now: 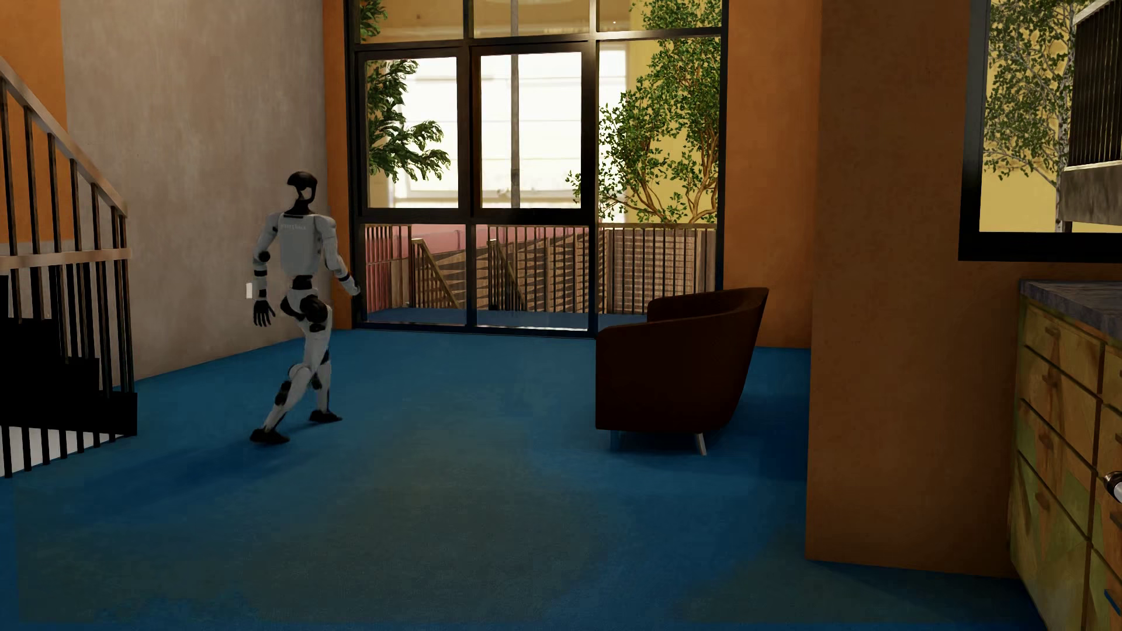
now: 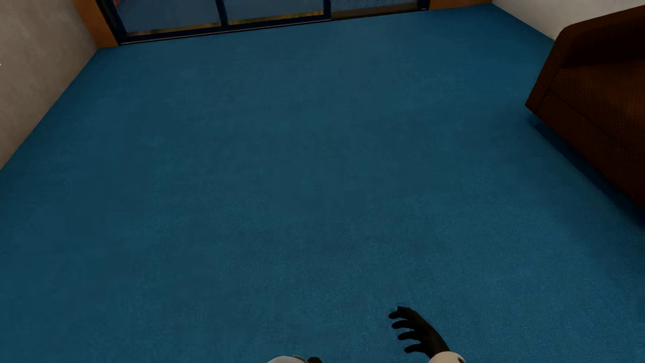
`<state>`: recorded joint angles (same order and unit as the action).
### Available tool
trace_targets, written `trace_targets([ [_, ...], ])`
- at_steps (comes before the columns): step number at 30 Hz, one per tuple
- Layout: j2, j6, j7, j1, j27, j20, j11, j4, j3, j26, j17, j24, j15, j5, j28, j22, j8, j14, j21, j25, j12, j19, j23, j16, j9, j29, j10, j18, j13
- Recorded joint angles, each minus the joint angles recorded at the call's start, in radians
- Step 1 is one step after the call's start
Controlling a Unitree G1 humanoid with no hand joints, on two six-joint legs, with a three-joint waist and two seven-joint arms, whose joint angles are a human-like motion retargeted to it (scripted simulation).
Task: Go to leather sofa
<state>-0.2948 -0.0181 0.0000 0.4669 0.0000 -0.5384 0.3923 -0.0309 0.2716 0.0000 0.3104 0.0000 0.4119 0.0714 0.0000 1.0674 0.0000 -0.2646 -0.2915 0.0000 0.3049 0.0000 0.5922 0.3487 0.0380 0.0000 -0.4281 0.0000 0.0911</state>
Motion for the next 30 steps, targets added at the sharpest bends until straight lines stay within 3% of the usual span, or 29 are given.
trace_targets([
  [2, -0.015, 0.039, 0.000, 0.024, 0.000, -0.017, 0.055, -0.045, -0.017, 0.000, -0.025, 0.000, -0.061, -0.039, 0.000, 0.019, 0.000, -0.089, -0.061, 0.000, -0.016, 0.000, 0.107, 0.004, -0.020, 0.000, -0.089, 0.000, 0.046],
  [3, -0.018, 0.063, 0.000, 0.015, 0.000, -0.046, 0.104, -0.069, -0.033, 0.000, -0.042, 0.000, -0.127, -0.059, 0.000, 0.031, 0.000, -0.083, -0.100, 0.000, -0.034, 0.000, 0.207, 0.008, -0.024, 0.000, -0.132, 0.000, 0.067],
  [6, 0.141, 0.102, 0.000, -0.114, 0.000, -0.095, 0.440, -0.084, -0.066, 0.000, -0.050, 0.000, -0.451, -0.122, 0.000, 0.010, 0.000, 0.055, -0.309, 0.000, -0.117, 0.000, 0.489, 0.018, -0.010, 0.000, -0.170, 0.000, 0.111],
  [7, 0.246, 0.112, 0.000, -0.159, 0.000, -0.085, 0.604, -0.093, -0.087, 0.000, -0.031, 0.000, -0.529, -0.140, 0.000, -0.025, 0.000, 0.113, -0.386, 0.000, -0.141, 0.000, 0.502, 0.027, -0.001, 0.000, -0.167, 0.000, 0.129],
  [8, 0.349, 0.118, 0.000, -0.203, 0.000, -0.069, 0.765, -0.102, -0.117, 0.000, -0.010, 0.000, -0.540, -0.145, 0.000, -0.065, 0.000, 0.172, -0.416, 0.000, -0.161, 0.000, 0.482, 0.038, 0.009, 0.000, -0.165, 0.000, 0.155],
  [10, 0.525, 0.115, 0.000, -0.301, 0.000, -0.002, 0.966, -0.103, -0.194, 0.000, 0.020, 0.000, -0.423, -0.107, 0.000, -0.138, 0.000, 0.279, -0.347, 0.000, -0.196, 0.000, 0.419, 0.060, 0.027, 0.000, -0.150, 0.000, 0.217],
  [12, 0.653, 0.116, 0.000, -0.407, 0.000, 0.115, 0.920, -0.094, -0.278, 0.000, 0.023, 0.000, -0.345, -0.065, 0.000, -0.203, 0.000, 0.364, -0.208, 0.000, -0.233, 0.000, 0.369, 0.075, 0.043, 0.000, -0.128, 0.000, 0.265],
  [16, 0.749, 0.114, 0.000, -0.579, 0.000, 0.301, 0.275, -0.073, -0.418, 0.000, -0.006, 0.000, -0.446, -0.055, 0.000, -0.353, 0.000, 0.513, -0.066, 0.000, -0.324, 0.000, 0.336, 0.093, 0.037, 0.000, -0.080, 0.000, 0.300],
  [18, 0.714, 0.121, 0.000, -0.673, 0.000, 0.325, 0.030, -0.083, -0.452, 0.000, -0.034, 0.000, -0.297, -0.076, 0.000, -0.417, 0.000, 0.599, -0.061, 0.000, -0.384, 0.000, 0.366, 0.092, 0.025, 0.000, -0.046, 0.000, 0.308],
  [19, 0.708, 0.123, 0.000, -0.708, 0.000, 0.323, 0.035, -0.084, -0.469, 0.000, -0.047, 0.000, -0.211, -0.089, 0.000, -0.447, 0.000, 0.629, -0.080, 0.000, -0.408, 0.000, 0.390, 0.089, 0.014, 0.000, -0.041, 0.000, 0.309],
  [20, 0.718, 0.116, 0.000, -0.722, 0.000, 0.316, 0.047, -0.078, -0.491, 0.000, -0.059, 0.000, -0.193, -0.101, 0.000, -0.474, 0.000, 0.629, -0.105, 0.000, -0.423, 0.000, 0.416, 0.082, -0.004, 0.000, -0.050, 0.000, 0.308],
  [21, 0.736, 0.100, 0.000, -0.723, 0.000, 0.307, 0.058, -0.067, -0.513, 0.000, -0.069, 0.000, -0.245, -0.108, 0.000, -0.497, 0.000, 0.592, -0.126, 0.000, -0.426, 0.000, 0.446, 0.070, -0.025, 0.000, -0.068, 0.000, 0.309],
  [22, 0.759, 0.071, 0.000, -0.718, 0.000, 0.294, 0.073, -0.052, -0.521, 0.000, -0.075, 0.000, -0.366, -0.100, 0.000, -0.510, 0.000, 0.523, -0.143, 0.000, -0.416, 0.000, 0.479, 0.052, -0.048, 0.000, -0.087, 0.000, 0.309],
  [24, 0.772, -0.012, 0.000, -0.723, 0.000, 0.261, 0.120, -0.014, -0.482, 0.000, -0.065, 0.000, -0.552, -0.029, 0.000, -0.487, 0.000, 0.317, -0.188, 0.000, -0.351, 0.000, 0.537, 0.006, -0.077, 0.000, -0.160, 0.000, 0.302],
  [25, 0.736, -0.044, 0.000, -0.712, 0.000, 0.232, 0.137, 0.006, -0.462, 0.000, -0.052, 0.000, -0.546, 0.007, 0.000, -0.454, 0.000, 0.179, -0.195, 0.000, -0.308, 0.000, 0.540, -0.012, -0.077, 0.000, -0.242, 0.000, 0.295],
  [27, 0.620, -0.086, 0.000, -0.590, 0.000, 0.102, 0.126, 0.061, -0.452, 0.000, -0.029, 0.000, -0.425, 0.050, 0.000, -0.369, 0.000, -0.075, -0.147, 0.000, -0.250, 0.000, 0.483, -0.017, -0.067, 0.000, -0.495, 0.000, 0.283],
  [28, 0.567, -0.100, 0.000, -0.500, 0.000, 0.014, 0.118, 0.085, -0.439, 0.000, -0.019, 0.000, -0.363, 0.068, 0.000, -0.326, 0.000, -0.119, -0.117, 0.000, -0.237, 0.000, 0.441, -0.011, -0.059, 0.000, -0.632, 0.000, 0.272],
  [30, 0.479, -0.110, 0.000, -0.331, 0.000, -0.102, 0.098, 0.100, -0.365, 0.000, 0.004, 0.000, -0.299, 0.101, 0.000, -0.227, 0.000, -0.016, -0.085, 0.000, -0.207, 0.000, 0.371, -0.011, -0.040, 0.000, -0.852, 0.000, 0.225],
])
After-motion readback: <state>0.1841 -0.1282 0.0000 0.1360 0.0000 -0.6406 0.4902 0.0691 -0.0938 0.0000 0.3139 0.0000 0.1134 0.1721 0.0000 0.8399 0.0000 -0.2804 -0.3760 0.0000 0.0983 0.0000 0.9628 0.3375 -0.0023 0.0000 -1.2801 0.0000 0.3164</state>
